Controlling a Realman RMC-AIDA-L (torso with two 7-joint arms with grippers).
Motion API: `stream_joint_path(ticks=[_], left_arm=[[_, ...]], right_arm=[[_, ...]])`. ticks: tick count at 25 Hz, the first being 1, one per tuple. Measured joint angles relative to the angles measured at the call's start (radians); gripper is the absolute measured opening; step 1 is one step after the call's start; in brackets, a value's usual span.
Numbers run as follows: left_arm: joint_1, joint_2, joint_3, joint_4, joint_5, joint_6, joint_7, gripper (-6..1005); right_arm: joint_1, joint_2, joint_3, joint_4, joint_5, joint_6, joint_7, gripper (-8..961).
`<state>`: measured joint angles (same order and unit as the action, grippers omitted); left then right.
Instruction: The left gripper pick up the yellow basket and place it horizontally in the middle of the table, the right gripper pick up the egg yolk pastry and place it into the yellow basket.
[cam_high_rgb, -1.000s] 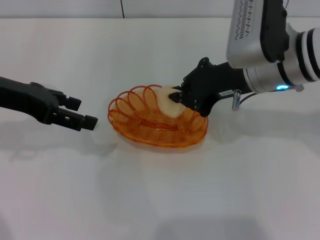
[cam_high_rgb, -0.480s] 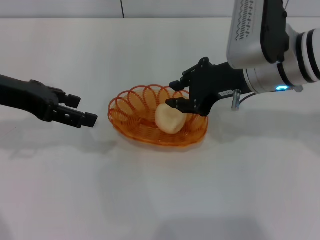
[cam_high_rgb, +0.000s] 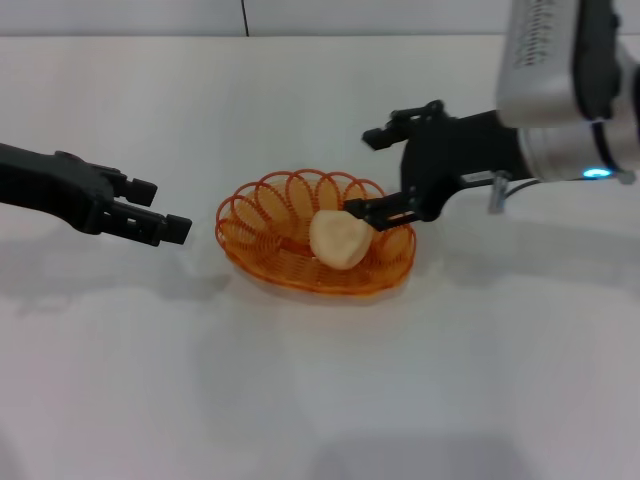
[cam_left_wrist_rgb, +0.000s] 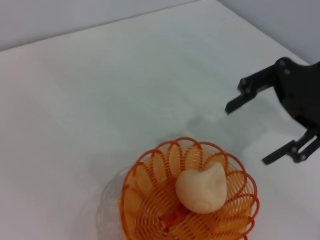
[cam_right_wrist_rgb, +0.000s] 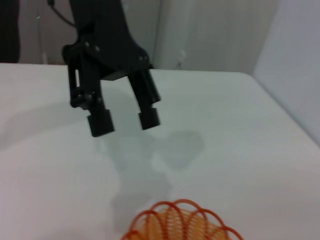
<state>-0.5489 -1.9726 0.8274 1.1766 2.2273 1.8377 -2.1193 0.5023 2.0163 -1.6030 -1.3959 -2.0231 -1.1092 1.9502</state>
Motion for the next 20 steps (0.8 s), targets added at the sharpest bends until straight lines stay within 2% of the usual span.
stream_joint_path(ticks=[4,12,16,20], left_arm=[[0.005,0.001,-0.008,0.0,0.0,0.0,0.01,872],[0.016,0.001,-0.012,0.0,0.0,0.001,0.051,872],[0.025,0.0,-0.011,0.0,0.0,0.004,0.069,872],[0.032,0.002,-0.011,0.0,0.0,0.008,0.08,872]], right_arm=[[-0.063,-0.001,0.054,-0.03,0.018,-0.022,-0.014,790],[-0.163,-0.003,0.205,-0.023,0.079,-0.172,-0.091,860],[-0.19,-0.004,0.261,-0.009,0.11,-0.261,-0.144,860],[-0.198,-0.005,0.275,0.001,0.115,-0.306,-0.167,860]])
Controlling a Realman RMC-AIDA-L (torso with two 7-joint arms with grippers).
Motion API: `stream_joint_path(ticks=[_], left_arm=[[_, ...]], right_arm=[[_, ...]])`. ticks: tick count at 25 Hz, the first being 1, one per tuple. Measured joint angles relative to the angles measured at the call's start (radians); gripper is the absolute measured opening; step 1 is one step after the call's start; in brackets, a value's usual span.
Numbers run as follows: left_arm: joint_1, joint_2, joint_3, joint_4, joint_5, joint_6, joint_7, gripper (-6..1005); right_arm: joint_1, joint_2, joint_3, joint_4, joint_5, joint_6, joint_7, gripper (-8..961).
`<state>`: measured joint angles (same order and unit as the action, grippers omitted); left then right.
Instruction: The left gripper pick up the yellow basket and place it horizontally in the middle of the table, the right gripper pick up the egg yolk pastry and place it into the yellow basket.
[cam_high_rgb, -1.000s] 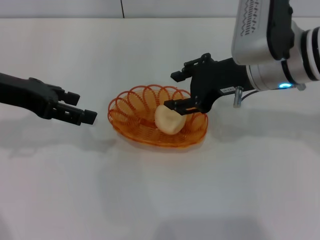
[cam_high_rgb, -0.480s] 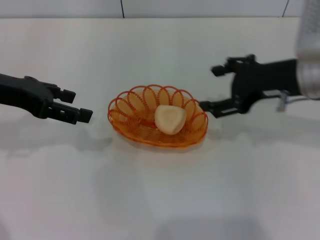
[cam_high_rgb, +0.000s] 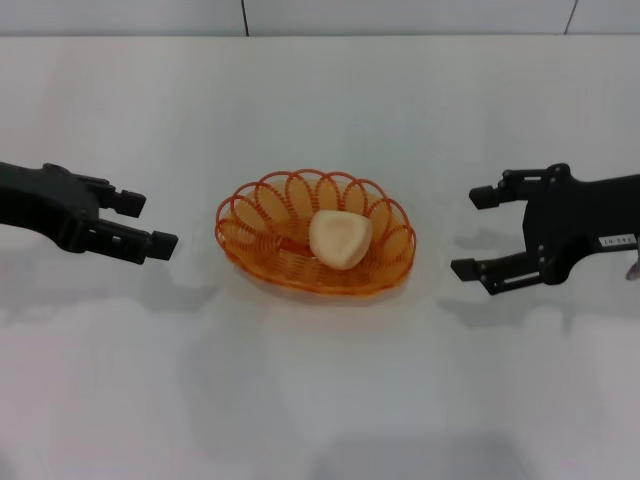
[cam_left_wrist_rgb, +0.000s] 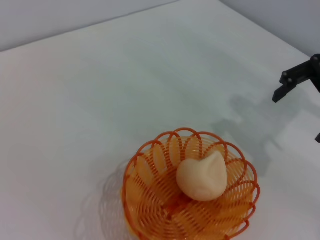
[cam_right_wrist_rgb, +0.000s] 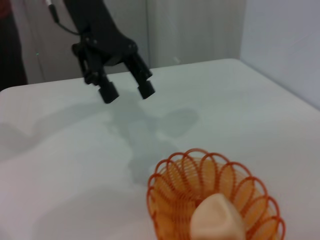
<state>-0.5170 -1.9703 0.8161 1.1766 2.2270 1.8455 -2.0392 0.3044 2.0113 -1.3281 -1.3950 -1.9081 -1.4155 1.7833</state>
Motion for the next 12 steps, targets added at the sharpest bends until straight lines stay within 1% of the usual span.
stream_joint_path(ticks=[12], left_arm=[[0.004,0.001,0.0,0.0,-0.002,0.012,0.026,873]], right_arm=[[0.008,0.0,0.002,-0.007,-0.009,-0.031,-0.002,860]])
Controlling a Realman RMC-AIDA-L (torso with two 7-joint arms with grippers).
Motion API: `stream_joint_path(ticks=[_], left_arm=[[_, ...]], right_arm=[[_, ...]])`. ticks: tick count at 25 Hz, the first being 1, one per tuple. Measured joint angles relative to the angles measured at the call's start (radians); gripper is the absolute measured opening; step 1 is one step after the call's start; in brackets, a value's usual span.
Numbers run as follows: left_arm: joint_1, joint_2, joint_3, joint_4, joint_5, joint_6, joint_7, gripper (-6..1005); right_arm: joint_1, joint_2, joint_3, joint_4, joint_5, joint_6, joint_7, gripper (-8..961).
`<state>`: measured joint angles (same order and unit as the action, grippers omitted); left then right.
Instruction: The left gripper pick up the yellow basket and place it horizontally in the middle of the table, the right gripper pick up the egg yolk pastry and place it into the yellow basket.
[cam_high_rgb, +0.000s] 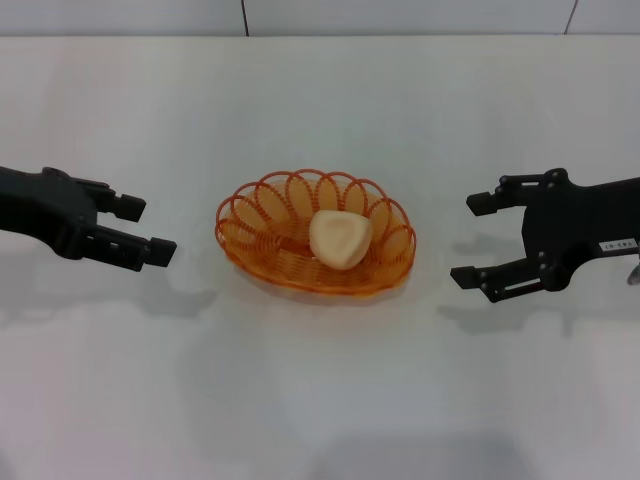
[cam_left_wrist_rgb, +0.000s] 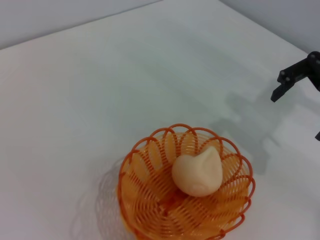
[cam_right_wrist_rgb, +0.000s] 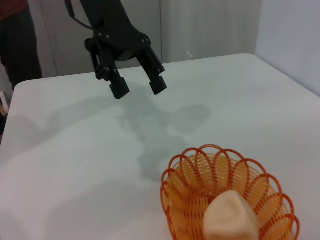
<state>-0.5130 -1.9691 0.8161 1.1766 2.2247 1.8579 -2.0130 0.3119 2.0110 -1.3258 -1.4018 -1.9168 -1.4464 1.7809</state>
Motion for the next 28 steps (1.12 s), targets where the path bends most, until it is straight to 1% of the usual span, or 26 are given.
stream_joint_path(ticks=[12,18,28], left_arm=[[-0.007,0.0,0.003,0.0,-0.023,0.005,0.002,873],[-0.012,-0.004,0.009,0.0,-0.026,0.049,0.024,873],[-0.012,-0.004,0.009,0.0,-0.039,0.069,0.029,873]], right_arm=[[0.001,0.0,0.0,-0.003,-0.001,-0.025,0.0,860],[0.004,0.0,0.0,-0.003,-0.001,-0.03,0.0,860],[0.005,-0.001,0.0,-0.003,-0.001,-0.03,0.0,860]])
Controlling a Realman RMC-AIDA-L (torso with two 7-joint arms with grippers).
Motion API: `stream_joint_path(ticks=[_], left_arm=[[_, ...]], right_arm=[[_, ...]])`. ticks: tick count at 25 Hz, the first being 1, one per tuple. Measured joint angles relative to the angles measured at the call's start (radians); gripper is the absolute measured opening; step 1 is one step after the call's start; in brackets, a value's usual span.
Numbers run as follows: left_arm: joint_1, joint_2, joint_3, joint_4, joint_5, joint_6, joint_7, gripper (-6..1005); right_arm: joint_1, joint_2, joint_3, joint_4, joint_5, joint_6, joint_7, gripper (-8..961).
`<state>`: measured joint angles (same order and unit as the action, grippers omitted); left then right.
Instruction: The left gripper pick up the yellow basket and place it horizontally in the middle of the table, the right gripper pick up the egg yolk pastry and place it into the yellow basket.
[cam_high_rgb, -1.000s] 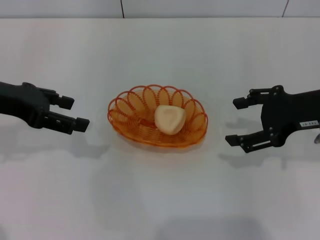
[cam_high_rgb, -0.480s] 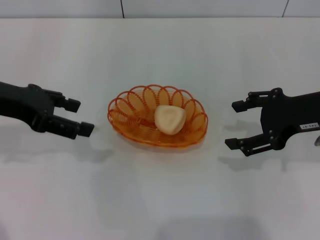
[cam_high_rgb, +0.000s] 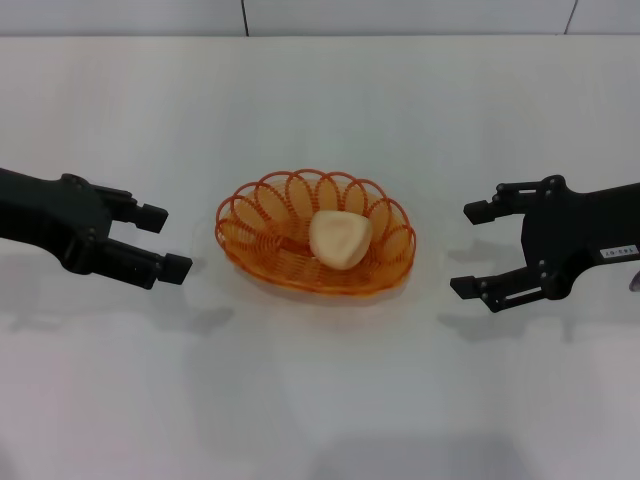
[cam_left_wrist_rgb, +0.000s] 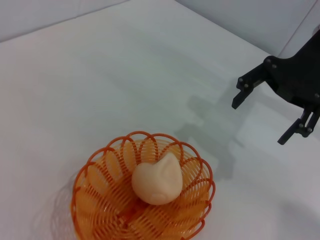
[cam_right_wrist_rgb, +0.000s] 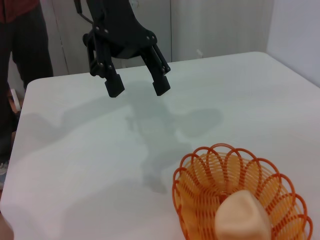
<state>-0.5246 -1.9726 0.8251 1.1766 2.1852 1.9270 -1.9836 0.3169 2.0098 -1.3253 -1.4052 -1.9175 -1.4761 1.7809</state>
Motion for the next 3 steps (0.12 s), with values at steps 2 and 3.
stream_joint_path(ticks=[2,3], left_arm=[[0.0,0.0,0.0,0.0,0.0,0.002,0.0,873],[0.0,0.0,0.0,0.0,0.0,0.005,0.001,873]], right_arm=[[0.0,0.0,0.0,0.0,0.0,-0.001,0.0,860],[0.0,0.0,0.0,0.0,-0.001,-0.002,0.0,860]])
